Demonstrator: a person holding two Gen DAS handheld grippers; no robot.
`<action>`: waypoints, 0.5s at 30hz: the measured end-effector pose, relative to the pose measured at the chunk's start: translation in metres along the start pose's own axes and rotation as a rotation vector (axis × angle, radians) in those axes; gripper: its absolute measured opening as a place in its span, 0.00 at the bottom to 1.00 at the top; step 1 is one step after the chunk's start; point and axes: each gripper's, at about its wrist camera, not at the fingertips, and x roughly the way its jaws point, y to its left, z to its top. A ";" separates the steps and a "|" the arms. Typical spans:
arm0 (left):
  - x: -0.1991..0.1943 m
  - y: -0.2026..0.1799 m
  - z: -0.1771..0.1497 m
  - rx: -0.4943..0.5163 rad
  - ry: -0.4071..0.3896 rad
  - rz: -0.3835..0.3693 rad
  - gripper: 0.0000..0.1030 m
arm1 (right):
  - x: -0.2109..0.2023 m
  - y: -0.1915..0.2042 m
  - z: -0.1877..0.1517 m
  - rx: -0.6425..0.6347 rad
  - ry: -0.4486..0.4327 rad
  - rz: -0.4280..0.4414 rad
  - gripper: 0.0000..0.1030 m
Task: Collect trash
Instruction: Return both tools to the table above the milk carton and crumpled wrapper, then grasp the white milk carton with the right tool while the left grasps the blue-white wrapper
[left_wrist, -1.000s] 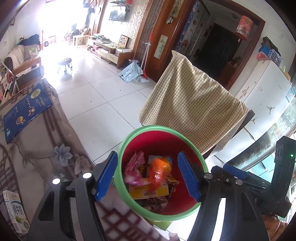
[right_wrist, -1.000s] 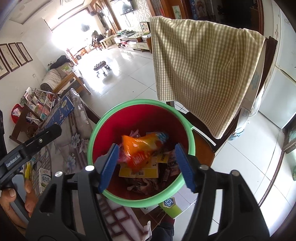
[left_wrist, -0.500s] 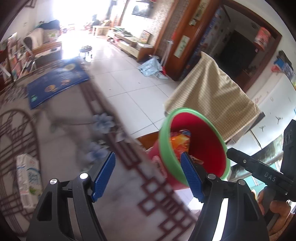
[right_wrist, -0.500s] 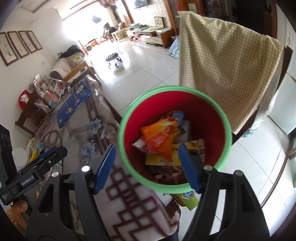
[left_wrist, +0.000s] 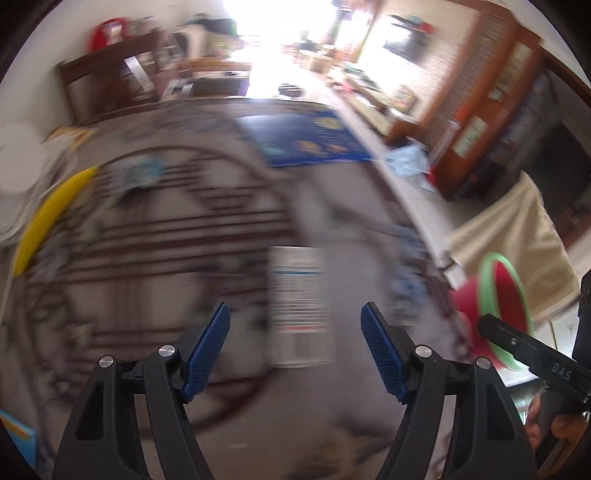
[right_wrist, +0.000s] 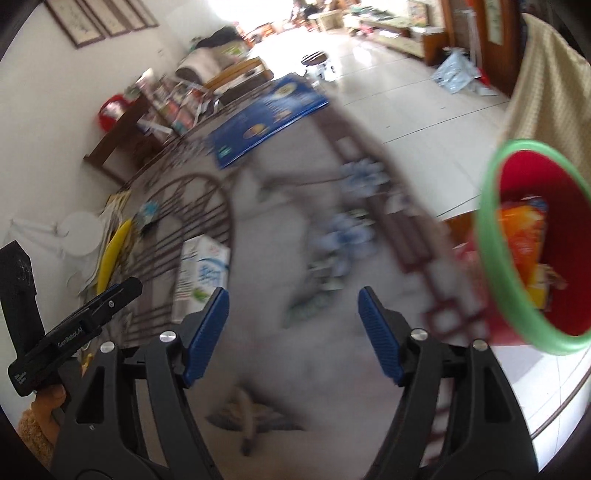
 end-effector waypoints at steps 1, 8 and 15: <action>-0.002 0.020 0.001 -0.022 -0.003 0.024 0.68 | 0.011 0.014 0.000 -0.013 0.017 0.019 0.69; -0.004 0.120 0.030 -0.112 -0.045 0.125 0.74 | 0.088 0.096 -0.005 -0.109 0.110 0.016 0.70; 0.045 0.168 0.084 -0.110 -0.053 0.172 0.76 | 0.117 0.125 -0.020 -0.135 0.177 -0.041 0.70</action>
